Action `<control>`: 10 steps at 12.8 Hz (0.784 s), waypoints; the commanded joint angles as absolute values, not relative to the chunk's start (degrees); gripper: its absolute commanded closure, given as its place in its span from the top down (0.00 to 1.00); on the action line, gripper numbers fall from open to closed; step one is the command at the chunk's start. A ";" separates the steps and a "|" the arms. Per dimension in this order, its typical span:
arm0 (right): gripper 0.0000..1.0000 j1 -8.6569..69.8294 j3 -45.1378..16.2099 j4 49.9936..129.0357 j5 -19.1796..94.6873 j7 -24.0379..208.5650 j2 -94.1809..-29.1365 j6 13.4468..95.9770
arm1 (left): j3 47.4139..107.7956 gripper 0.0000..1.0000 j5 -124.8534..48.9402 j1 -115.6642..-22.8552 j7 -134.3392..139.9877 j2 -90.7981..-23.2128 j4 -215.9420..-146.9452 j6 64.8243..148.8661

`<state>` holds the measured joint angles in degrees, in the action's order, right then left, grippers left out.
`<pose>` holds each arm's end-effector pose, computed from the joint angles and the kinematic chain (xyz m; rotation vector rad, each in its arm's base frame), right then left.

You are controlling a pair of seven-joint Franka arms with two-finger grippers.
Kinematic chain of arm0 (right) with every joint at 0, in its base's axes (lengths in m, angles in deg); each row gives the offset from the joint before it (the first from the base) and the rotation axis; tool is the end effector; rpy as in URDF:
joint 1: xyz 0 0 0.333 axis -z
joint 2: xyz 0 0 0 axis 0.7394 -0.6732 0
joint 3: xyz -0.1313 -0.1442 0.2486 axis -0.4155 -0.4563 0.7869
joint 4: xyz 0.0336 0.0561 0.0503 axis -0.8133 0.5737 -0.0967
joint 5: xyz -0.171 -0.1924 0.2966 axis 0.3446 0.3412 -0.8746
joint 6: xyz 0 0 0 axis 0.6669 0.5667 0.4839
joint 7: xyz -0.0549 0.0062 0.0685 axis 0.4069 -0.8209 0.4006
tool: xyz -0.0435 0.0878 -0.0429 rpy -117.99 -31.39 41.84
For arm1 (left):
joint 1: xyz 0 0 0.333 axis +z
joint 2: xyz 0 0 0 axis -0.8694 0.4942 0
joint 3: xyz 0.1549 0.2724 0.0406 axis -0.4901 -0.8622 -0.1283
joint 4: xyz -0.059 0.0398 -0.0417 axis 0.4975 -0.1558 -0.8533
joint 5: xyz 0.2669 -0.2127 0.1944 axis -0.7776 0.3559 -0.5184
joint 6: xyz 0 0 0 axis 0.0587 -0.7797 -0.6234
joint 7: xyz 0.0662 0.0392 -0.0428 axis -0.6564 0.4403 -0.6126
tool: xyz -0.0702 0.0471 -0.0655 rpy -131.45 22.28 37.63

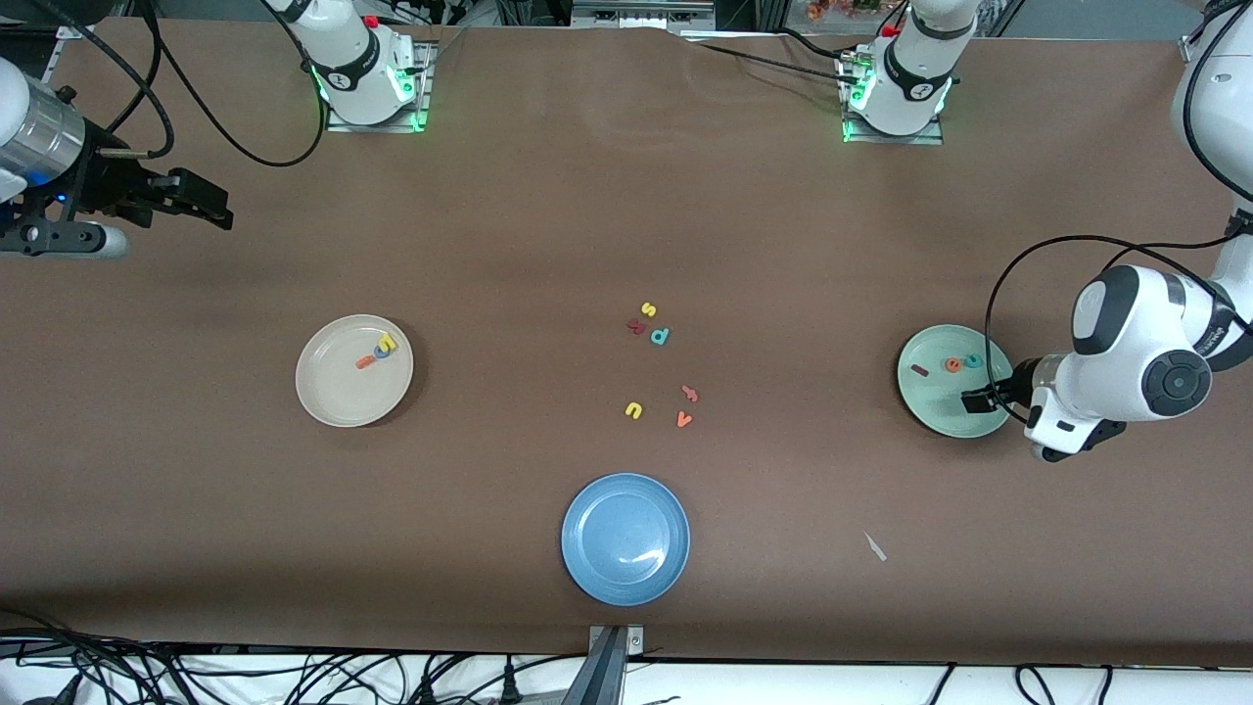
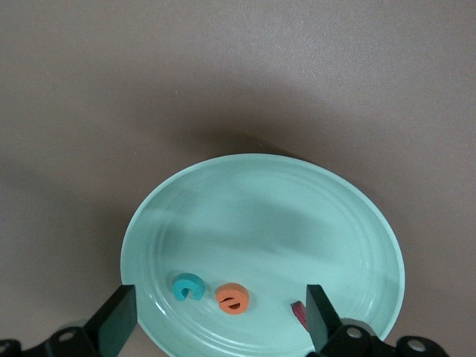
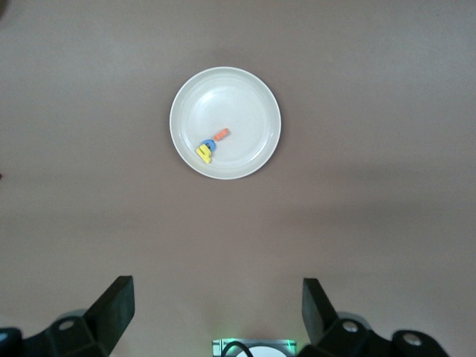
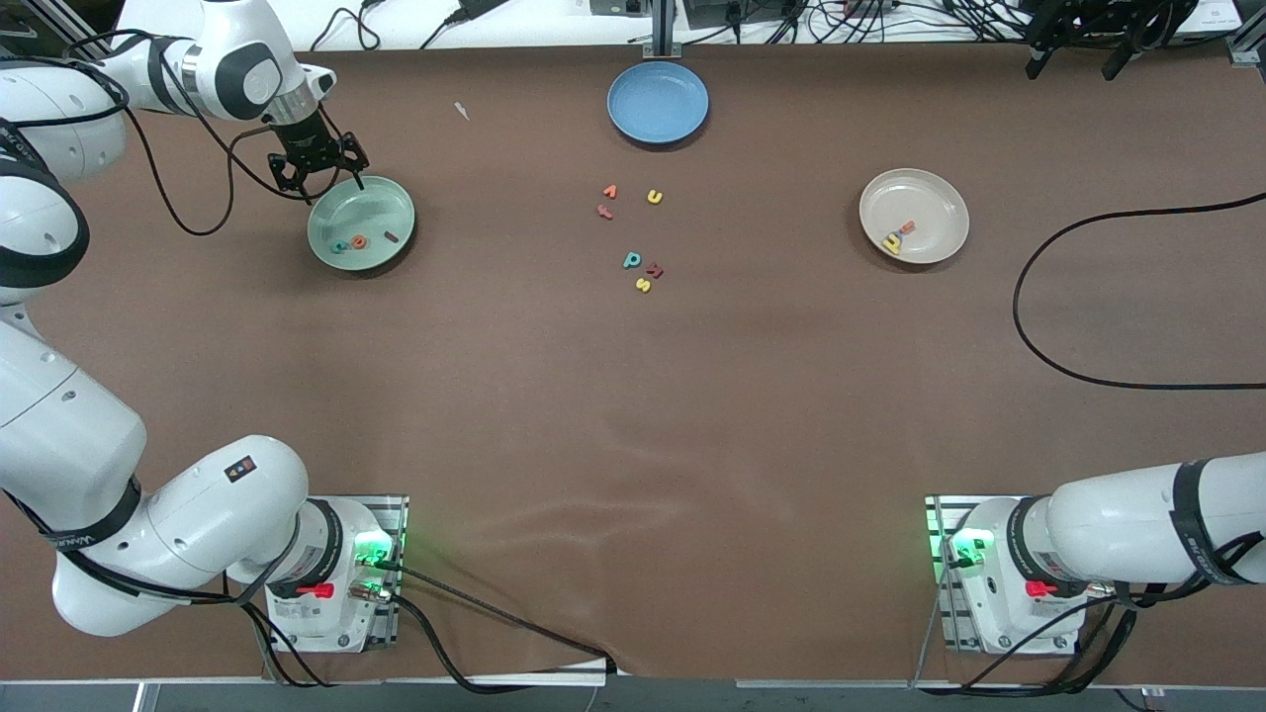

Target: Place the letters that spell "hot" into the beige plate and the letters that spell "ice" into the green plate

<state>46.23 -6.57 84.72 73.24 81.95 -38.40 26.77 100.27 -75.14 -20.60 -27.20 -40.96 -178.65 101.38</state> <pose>0.5463 0.0399 0.5857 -3.1198 0.0383 0.1891 0.6399 0.0641 0.2333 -2.9968 -0.6627 0.3970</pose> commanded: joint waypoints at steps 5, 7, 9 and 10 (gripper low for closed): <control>1.00 46.19 -5.94 81.55 73.37 81.69 -40.74 26.81 | 101.38 1.00 -74.47 -19.61 -17.74 -42.37 -175.88 100.17; 1.00 46.10 -5.94 81.55 73.28 81.43 -40.74 26.54 | 101.38 1.00 -72.10 -19.52 -8.97 -47.01 -175.51 97.01; 1.00 46.19 -5.94 81.55 73.19 82.04 -40.83 26.72 | 101.55 1.00 -67.55 -19.08 -1.04 -52.37 -175.34 94.29; 1.00 46.19 -5.94 81.55 73.19 82.13 -40.83 26.72 | 101.55 1.00 -64.03 -18.64 2.04 -55.35 -175.25 93.14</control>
